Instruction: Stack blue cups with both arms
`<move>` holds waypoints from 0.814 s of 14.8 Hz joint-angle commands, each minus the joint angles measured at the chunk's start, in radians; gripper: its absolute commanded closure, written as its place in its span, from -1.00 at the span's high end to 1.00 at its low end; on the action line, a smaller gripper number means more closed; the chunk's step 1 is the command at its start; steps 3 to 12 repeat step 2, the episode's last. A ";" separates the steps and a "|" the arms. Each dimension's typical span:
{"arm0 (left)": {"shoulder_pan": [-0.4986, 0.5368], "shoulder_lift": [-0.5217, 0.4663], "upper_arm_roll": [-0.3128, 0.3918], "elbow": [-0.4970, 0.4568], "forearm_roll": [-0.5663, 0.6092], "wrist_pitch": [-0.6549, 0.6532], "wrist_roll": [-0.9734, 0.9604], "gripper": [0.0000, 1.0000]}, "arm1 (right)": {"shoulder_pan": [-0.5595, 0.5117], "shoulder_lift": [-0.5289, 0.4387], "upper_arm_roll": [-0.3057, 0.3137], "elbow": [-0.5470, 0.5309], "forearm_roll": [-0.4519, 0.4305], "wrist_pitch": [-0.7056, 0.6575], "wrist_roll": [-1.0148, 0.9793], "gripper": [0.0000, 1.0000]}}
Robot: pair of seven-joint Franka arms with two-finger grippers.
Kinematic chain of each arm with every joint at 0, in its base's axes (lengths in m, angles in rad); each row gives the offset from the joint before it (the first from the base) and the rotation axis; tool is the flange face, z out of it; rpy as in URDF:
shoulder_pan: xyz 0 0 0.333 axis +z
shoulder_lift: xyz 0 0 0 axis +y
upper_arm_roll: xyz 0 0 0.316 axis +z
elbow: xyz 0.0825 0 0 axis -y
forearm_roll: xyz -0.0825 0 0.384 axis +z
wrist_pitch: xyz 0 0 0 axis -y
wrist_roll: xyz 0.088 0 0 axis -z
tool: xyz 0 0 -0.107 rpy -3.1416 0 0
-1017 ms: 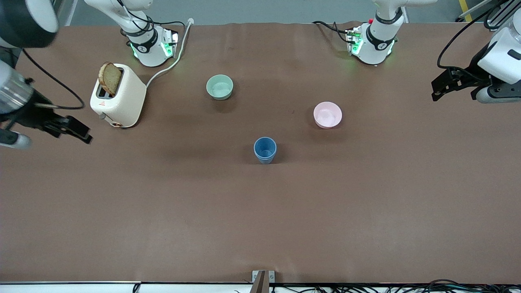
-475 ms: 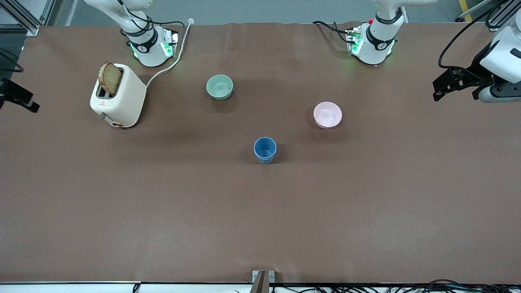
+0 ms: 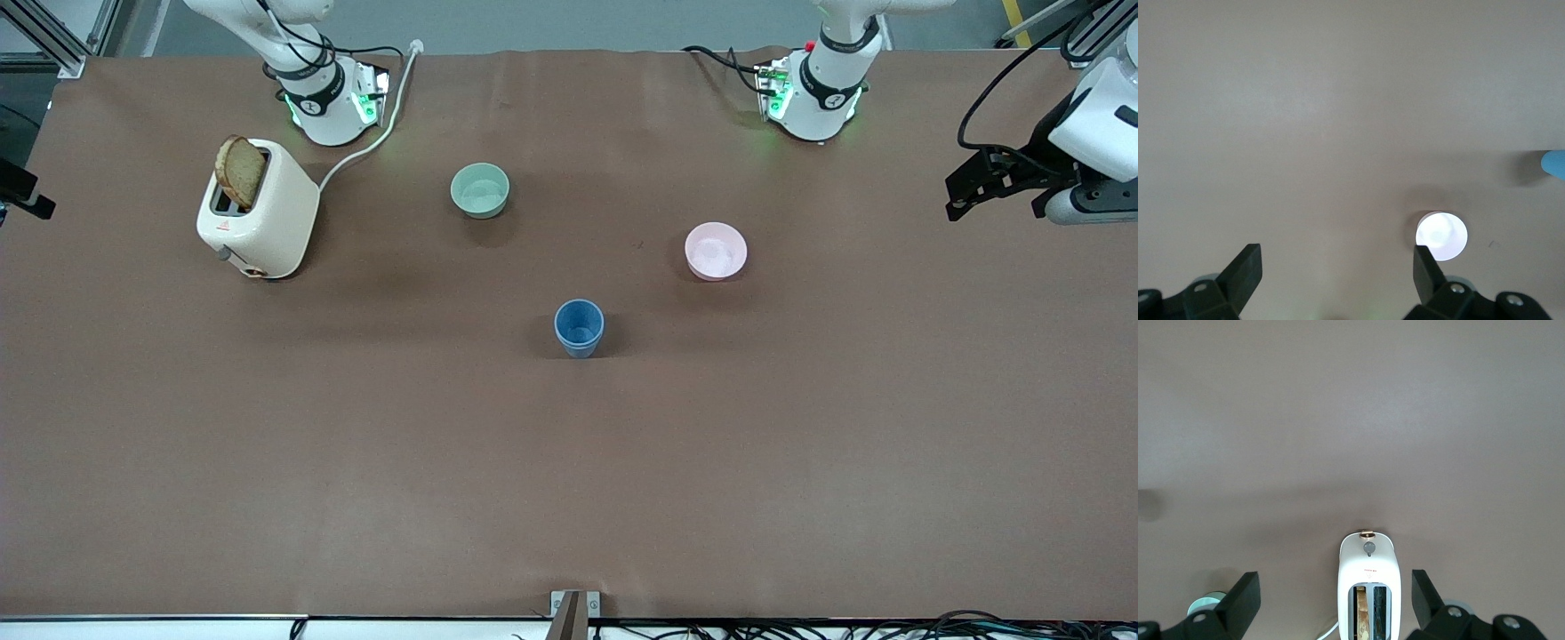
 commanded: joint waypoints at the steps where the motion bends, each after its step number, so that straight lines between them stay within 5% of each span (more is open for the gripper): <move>1: 0.003 0.006 0.001 0.018 -0.011 -0.010 0.013 1.00 | 0.003 -0.015 0.002 -0.019 -0.018 0.002 -0.010 1.00; 12: 0.005 0.006 0.001 0.019 -0.011 -0.010 0.013 1.00 | 0.003 -0.015 0.002 -0.020 -0.018 0.002 -0.010 1.00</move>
